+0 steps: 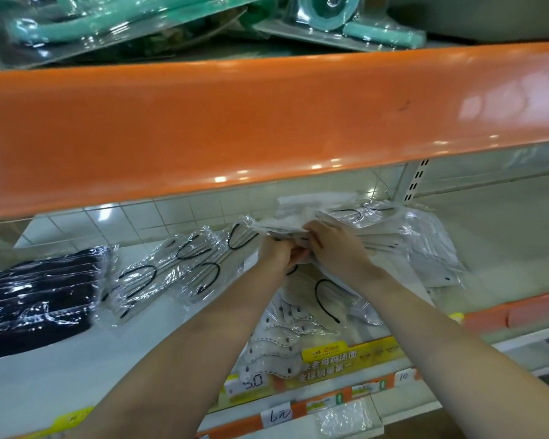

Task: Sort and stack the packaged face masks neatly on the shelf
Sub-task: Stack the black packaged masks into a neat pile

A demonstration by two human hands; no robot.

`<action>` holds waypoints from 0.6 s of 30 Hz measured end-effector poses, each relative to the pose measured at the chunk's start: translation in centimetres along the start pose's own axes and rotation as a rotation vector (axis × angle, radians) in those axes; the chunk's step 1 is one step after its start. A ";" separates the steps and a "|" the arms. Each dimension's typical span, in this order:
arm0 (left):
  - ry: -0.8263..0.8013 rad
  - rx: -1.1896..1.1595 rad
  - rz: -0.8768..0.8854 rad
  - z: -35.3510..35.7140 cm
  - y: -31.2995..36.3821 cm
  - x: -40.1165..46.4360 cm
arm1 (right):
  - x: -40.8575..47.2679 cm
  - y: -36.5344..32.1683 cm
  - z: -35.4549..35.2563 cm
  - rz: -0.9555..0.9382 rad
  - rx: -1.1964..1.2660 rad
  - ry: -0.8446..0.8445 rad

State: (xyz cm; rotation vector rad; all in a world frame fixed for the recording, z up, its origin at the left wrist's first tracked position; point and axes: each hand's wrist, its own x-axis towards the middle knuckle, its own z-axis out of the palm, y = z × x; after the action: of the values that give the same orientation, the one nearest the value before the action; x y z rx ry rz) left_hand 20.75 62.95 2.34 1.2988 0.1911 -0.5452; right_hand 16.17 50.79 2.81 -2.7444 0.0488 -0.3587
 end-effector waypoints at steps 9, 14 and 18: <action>0.418 0.243 0.484 -4.4 3.3 -2.9 | -0.4 -2.9 -0.8 -0.098 -0.063 -0.119; 0.518 0.248 0.560 -6.6 6.1 -5.3 | -0.5 -7.4 -0.8 -0.317 0.027 -0.125; 0.449 0.211 0.488 -8.2 7.3 -5.9 | -0.7 -10.9 -0.4 -0.230 0.277 -0.191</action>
State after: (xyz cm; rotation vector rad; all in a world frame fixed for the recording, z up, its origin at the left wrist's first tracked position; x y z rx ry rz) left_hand 20.58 73.54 8.90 1.5975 0.1799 0.1523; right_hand 15.20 60.85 6.98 -2.4983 -0.3425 -0.1478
